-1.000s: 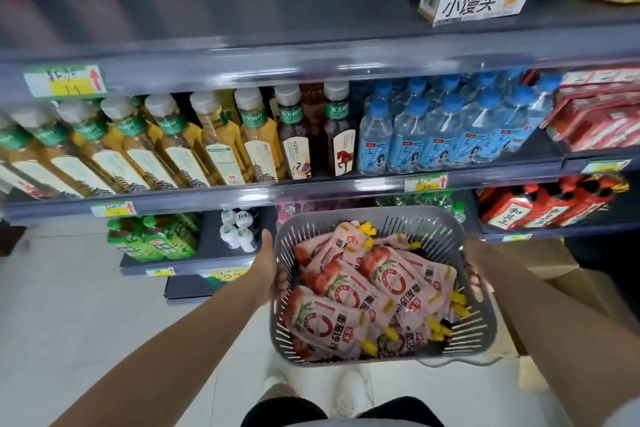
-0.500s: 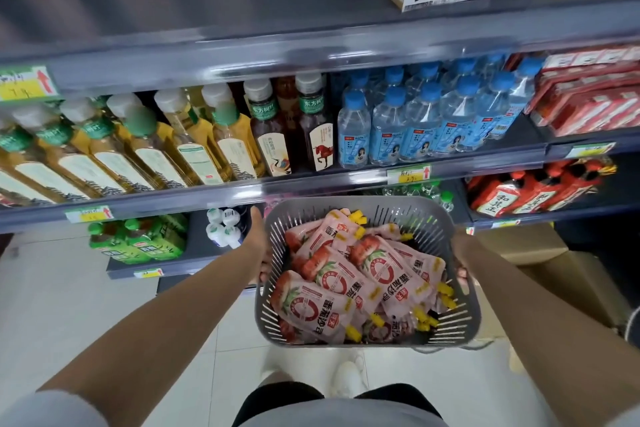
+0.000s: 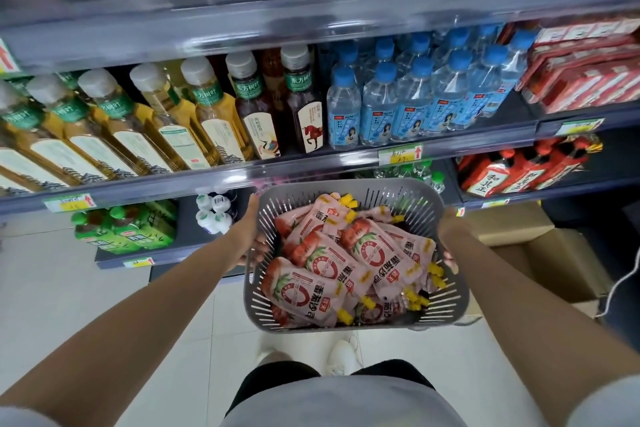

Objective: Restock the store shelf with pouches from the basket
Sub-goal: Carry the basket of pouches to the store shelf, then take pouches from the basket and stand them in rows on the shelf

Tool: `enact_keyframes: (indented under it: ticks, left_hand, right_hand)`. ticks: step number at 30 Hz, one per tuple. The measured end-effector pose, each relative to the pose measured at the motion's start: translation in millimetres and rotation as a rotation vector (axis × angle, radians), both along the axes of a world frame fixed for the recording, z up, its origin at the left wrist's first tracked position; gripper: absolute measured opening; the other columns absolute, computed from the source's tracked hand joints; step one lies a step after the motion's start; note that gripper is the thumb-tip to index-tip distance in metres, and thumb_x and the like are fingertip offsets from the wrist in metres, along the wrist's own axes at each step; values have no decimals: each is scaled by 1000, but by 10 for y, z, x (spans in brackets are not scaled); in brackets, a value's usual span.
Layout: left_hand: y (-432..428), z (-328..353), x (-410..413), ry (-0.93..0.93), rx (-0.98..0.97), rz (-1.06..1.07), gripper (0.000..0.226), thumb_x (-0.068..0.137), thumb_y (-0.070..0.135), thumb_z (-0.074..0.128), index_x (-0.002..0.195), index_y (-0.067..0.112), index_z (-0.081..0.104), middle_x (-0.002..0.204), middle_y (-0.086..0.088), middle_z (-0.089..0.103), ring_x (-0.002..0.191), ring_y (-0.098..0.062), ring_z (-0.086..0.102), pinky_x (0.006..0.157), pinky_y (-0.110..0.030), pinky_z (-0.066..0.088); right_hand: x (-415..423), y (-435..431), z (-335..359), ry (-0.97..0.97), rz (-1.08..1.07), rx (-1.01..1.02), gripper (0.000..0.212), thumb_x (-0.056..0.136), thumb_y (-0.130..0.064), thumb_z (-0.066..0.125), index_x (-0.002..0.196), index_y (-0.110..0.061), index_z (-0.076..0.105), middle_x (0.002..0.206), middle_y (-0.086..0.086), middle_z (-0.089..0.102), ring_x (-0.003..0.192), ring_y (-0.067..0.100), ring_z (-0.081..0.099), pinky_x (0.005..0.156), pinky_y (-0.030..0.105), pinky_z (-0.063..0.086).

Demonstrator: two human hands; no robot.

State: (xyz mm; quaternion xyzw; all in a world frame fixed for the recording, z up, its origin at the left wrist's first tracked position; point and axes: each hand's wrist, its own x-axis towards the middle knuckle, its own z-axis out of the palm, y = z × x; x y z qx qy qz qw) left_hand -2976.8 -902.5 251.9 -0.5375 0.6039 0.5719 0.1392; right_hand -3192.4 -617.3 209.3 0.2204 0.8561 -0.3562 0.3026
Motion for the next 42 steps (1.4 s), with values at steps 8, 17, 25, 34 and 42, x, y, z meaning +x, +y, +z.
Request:
enact_keyframes:
  ticks: [8,17,25,34,42]
  left_hand:
    - [56,78,166,-162,-771,-632,82,78,79,39,114,5,46,100,-10,60,87,-26,59,75,-39,49]
    - [312,-31,248,-12,-1249,-969,66,84,55,53,129,10,39,129,-9,47,118,-26,44,101,-38,34]
    - [488,-56,395,104,-1179,-1066,61,86,46,50,136,14,37,133,-4,46,122,-21,42,104,-37,33]
    - [474,-70,513,117,-1160,-1046,50,85,43,53,126,15,47,125,-2,52,115,-20,46,99,-32,35]
    - [501,-32,420,130,-1106,-1054,51,86,45,53,127,16,44,127,-1,50,116,-19,44,100,-32,36]
  right_hand:
    - [221,27,83,192,103,310,86,92,-65,12,143,2,30,143,24,40,132,38,39,107,49,29]
    - [781,-233,23,698,776,557,58,88,-40,51,137,-12,34,144,11,35,134,30,29,112,51,17]
    - [903,-449,-205,299,940,361,87,79,-54,63,145,-14,22,145,10,36,129,30,41,103,43,38]
    - [557,-596,-148,-5,906,154,91,68,-41,82,143,-11,38,137,10,52,123,27,50,97,28,44]
    - [515,-566,-51,106,1018,39,88,72,-27,81,145,-12,34,146,11,41,129,30,44,106,38,35]
